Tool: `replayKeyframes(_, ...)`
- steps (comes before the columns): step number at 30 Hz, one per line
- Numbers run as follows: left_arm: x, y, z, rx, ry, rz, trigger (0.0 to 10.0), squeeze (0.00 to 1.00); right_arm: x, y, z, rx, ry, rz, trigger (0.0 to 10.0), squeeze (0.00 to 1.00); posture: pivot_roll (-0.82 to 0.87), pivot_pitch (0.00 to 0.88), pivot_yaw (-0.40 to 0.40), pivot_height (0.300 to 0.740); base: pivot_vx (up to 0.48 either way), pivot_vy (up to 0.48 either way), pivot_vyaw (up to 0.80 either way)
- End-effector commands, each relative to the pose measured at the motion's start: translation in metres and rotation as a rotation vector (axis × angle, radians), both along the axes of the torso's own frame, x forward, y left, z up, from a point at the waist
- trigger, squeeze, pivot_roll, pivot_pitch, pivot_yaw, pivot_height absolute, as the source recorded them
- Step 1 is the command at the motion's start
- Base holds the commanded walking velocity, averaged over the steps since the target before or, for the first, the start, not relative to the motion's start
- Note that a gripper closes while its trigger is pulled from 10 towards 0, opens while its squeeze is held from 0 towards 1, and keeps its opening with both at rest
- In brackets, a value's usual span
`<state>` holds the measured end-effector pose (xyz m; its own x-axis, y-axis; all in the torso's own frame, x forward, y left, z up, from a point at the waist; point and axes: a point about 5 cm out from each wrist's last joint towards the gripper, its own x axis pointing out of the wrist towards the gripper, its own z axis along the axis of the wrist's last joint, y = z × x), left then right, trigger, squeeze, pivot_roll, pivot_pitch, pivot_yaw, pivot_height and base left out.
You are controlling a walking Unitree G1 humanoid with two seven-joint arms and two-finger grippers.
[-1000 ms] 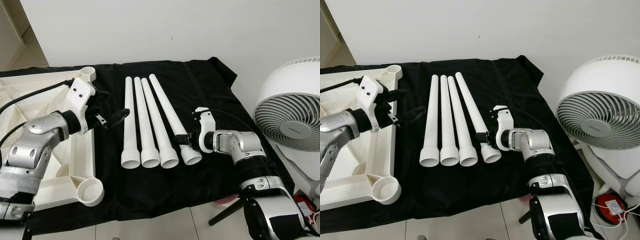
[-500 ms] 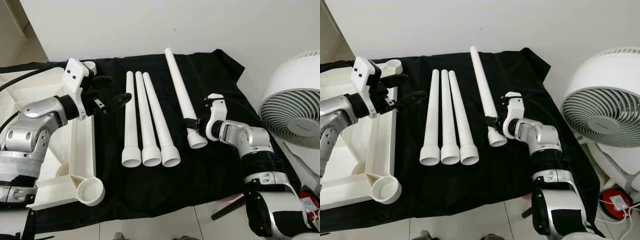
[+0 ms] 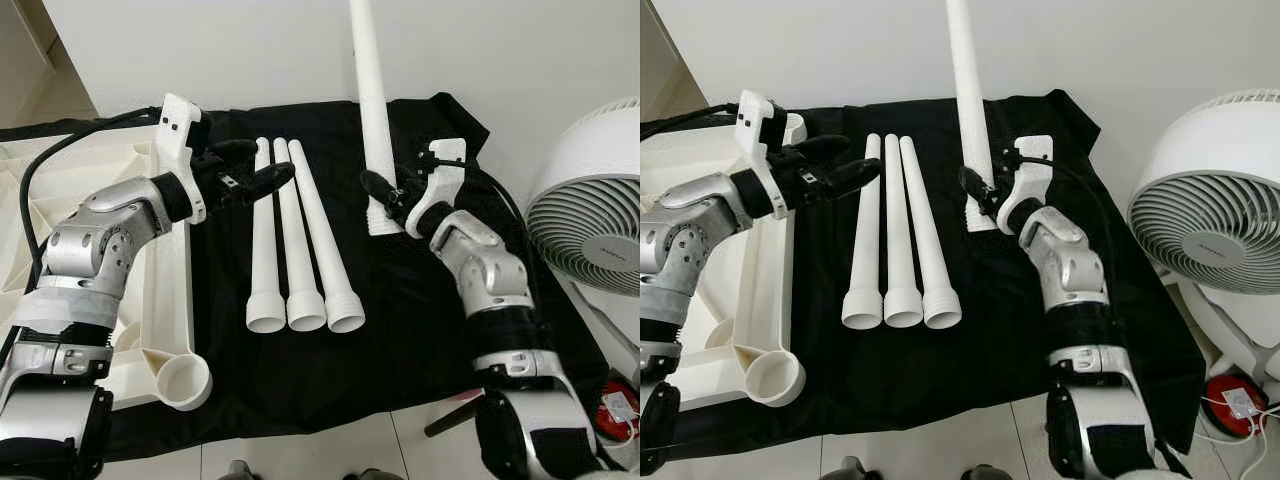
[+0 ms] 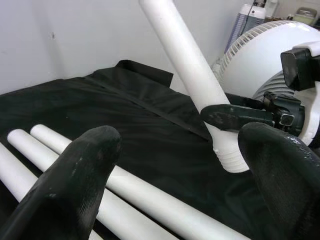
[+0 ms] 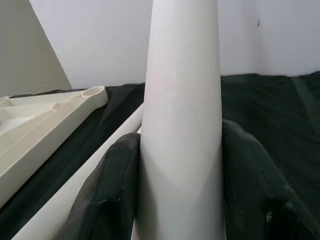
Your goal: Building children table
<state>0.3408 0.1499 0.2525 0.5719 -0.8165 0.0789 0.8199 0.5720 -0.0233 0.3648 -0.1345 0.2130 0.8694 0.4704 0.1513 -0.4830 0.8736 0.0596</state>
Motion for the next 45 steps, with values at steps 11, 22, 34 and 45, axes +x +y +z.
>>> replayKeyframes(11, 0.011, -0.024, 0.020, -0.114, 0.092, -0.029, 10.0, 0.00, -0.022, 0.027, 0.020, 0.000, -0.309, 0.115, 10.0, 0.00, -0.07, 0.021, 0.039, 0.740, 0.000, 0.000, 0.00)
replayKeyframes(22, 0.021, -0.030, 0.038, -0.204, 0.161, -0.022, 10.0, 0.00, -0.036, 0.046, 0.003, -0.098, -0.342, 0.261, 10.0, 0.00, -0.07, 0.032, 0.050, 0.740, 0.000, 0.000, 0.00)
replayKeyframes(34, 0.021, -0.035, 0.051, -0.254, 0.179, -0.047, 10.0, 0.00, -0.046, 0.053, -0.015, -0.179, -0.324, 0.331, 10.0, 0.00, -0.08, 0.033, 0.054, 0.740, 0.000, 0.000, 0.00)
replayKeyframes(45, 0.022, -0.034, 0.062, -0.330, 0.176, -0.021, 0.0, 0.00, -0.047, 0.052, -0.023, -0.216, -0.318, 0.323, 10.0, 0.00, -0.08, 0.020, 0.054, 0.740, 0.000, 0.000, 0.00)
